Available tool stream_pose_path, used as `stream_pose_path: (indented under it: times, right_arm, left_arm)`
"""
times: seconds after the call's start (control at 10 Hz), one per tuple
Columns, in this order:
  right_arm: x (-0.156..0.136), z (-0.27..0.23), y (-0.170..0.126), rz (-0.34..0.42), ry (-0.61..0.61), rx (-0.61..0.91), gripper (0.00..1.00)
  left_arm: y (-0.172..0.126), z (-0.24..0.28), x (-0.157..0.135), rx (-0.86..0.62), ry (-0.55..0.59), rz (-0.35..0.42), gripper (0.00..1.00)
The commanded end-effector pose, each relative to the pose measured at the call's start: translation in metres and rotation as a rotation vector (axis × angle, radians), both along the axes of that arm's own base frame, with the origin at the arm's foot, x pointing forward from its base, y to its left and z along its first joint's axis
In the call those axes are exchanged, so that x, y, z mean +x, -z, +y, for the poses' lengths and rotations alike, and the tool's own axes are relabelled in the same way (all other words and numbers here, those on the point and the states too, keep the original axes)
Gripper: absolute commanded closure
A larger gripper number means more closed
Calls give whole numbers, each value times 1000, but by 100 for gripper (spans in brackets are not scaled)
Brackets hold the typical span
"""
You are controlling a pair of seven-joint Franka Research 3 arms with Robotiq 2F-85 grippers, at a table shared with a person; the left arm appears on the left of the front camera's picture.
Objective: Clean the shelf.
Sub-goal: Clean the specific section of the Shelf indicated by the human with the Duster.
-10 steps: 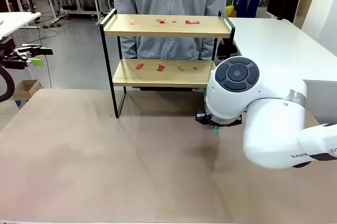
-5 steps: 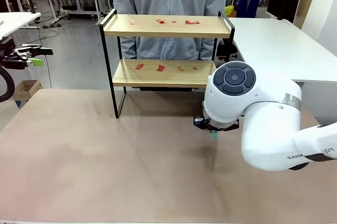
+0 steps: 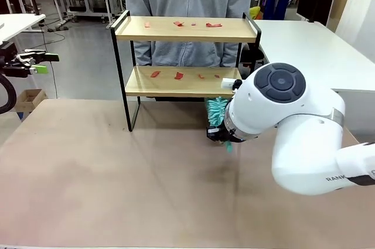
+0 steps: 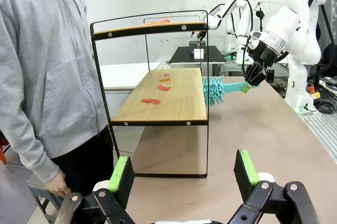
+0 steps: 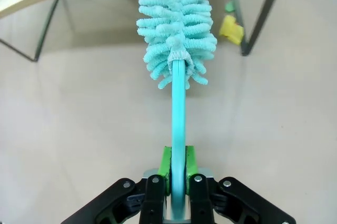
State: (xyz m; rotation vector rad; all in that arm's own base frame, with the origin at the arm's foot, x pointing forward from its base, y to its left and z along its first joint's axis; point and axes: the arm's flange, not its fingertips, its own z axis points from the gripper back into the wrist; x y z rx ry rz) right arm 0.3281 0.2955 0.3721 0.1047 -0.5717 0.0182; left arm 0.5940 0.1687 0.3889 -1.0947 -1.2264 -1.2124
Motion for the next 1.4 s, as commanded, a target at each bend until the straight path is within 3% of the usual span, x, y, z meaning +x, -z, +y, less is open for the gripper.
stream_pose_path:
  times: [0.0, 0.4, 0.7, 0.9, 1.0, 1.1, 1.2, 1.3]
  right_arm:
    - [-23, -33, -31, 82, -113, 27, 87]
    - [-47, -50, -77, 250, -327, 61, 87]
    - [-63, -72, -116, 306, -416, 70, 87]
    - [-76, -91, -138, 366, -563, 62, 87]
    - [-77, -101, -145, 362, -609, 27, 87]
    - [-75, -109, -150, 289, -664, 77, 87]
    - [-80, -89, -146, 364, -542, 36, 87]
    - [-80, -89, -146, 364, -542, 36, 87]
  left_arm:
    - [-1, 0, -1, 10, 8, -14, 0]
    - [-1, 0, -1, 10, 8, -14, 0]
    - [-1, 0, -1, 10, 8, -14, 0]
    - [-1, 0, -1, 10, 8, -14, 0]
    - [-1, 0, -1, 10, 8, -14, 0]
    - [-1, 0, -1, 10, 8, -14, 0]
    - [-1, 0, -1, 10, 8, -14, 0]
    - [-1, 0, -1, 10, 8, -14, 0]
